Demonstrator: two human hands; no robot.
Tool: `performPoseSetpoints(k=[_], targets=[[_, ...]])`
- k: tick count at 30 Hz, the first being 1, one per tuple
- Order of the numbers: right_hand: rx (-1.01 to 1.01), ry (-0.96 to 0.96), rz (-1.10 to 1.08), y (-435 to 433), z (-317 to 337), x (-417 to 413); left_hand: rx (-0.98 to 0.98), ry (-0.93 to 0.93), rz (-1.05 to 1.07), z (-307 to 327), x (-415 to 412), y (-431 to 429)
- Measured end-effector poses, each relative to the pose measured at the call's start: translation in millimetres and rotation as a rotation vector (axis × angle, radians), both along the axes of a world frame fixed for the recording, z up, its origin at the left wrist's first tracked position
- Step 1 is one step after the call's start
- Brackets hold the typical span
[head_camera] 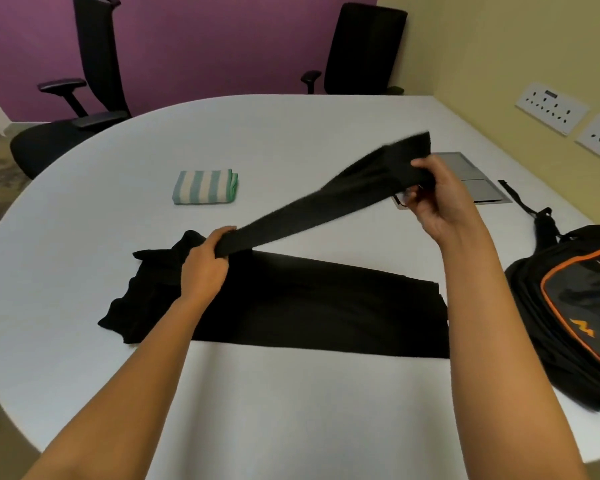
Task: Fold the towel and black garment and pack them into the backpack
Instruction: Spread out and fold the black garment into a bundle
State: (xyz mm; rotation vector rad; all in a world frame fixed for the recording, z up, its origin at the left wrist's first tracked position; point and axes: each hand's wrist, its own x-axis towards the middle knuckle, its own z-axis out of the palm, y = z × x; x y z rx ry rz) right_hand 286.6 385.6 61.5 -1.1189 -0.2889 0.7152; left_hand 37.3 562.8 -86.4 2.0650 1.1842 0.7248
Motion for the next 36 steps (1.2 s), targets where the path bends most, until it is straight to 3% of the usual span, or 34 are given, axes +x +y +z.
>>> performPoseSetpoints(k=[5,10,14,19,23,26,29,31,36], targets=[[-0.318,0.058,-0.076,-62.8,-74.5,41.0,0.091,0.179,-0.25,-35.0,-8.2,-52.5],[-0.985,-0.052,0.026,-122.8,-163.7,55.5,0.062,0.578,-0.54,-98.3,-13.0,-90.2],[-1.355,-0.358,-0.01,-145.5,-208.1,50.0,0.127,0.389,-0.403,-88.9,-10.6,-82.3],[-1.418,-0.631,-0.11,-126.3,-210.8,35.1,0.246,0.315,-0.21,-65.2,9.7,-27.8],[-1.26,-1.008,-0.123,-97.0,-211.5,18.7,0.111,0.407,-0.223,-53.3,29.7,7.0],[-1.2,-1.218,0.033,-72.9,-218.2,7.5,0.003,0.523,-0.273,-59.0,39.3,24.8],[-1.218,-1.302,0.195,-55.5,-226.3,-2.6,-0.099,0.6,-0.38,-65.2,41.9,36.9],[-1.255,-1.332,0.228,-50.4,-232.8,-3.4,-0.067,0.618,-0.423,-65.1,40.5,43.8],[-1.332,-1.324,0.012,-45.3,-238.7,5.1,0.061,0.531,-0.381,-65.1,25.4,59.9]])
